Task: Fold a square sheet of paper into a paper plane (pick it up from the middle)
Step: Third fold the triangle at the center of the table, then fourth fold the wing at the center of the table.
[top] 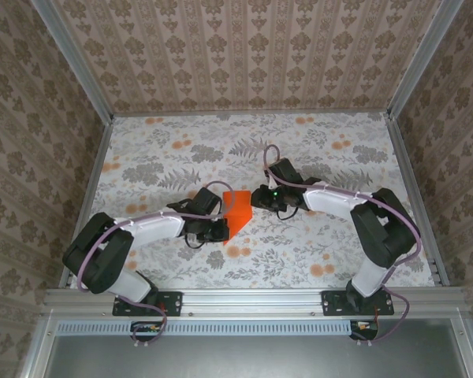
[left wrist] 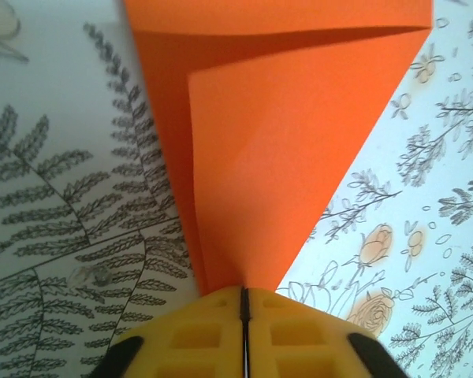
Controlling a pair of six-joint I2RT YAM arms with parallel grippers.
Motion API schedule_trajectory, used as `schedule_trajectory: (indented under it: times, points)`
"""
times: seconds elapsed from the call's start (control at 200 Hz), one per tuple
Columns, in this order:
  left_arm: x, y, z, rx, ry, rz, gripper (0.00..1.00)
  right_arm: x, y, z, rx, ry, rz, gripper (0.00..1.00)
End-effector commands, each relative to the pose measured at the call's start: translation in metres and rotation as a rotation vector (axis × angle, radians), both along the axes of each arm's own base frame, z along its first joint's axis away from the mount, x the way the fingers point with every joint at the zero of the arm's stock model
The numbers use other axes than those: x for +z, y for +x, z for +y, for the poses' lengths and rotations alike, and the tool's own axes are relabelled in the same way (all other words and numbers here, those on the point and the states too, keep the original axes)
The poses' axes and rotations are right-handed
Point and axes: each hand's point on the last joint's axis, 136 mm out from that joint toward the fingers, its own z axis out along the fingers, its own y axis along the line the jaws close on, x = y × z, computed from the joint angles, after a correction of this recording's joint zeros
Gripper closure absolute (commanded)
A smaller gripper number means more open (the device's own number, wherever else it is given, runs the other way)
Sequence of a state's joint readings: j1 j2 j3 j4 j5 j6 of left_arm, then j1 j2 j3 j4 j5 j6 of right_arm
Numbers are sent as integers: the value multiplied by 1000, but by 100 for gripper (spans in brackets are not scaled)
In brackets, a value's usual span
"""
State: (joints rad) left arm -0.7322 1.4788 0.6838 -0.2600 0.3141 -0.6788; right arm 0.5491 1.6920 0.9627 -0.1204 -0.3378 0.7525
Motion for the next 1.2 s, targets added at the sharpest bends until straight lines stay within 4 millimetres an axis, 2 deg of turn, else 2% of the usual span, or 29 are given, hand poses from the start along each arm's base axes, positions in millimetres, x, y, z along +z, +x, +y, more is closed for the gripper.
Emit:
schedule_trajectory:
  times: [0.0, 0.095, 0.195, 0.31, 0.595, 0.88, 1.195]
  points:
    - [30, 17, -7, -2, -29, -90, 72, 1, -13, 6, 10, 69, 30, 59]
    - [43, 29, -8, 35, -36, -145, 62, -2, -18, 9, 9, 108, 47, 50]
    - [49, 41, -7, 78, -29, -188, 59, -5, -19, 14, 9, 149, 64, 44]
    - [45, 47, -9, 108, -33, -193, 59, -12, -20, 19, 6, 180, 93, 43]
    - [31, 53, -5, 142, 10, -186, 67, -26, -21, 28, 9, 199, 142, 45]
    - [21, 55, 1, 161, 53, -187, 71, -35, -25, 33, 27, 187, 174, 49]
    - [13, 53, 12, 178, 104, -177, 72, -29, -27, 45, 66, 236, 165, 55]
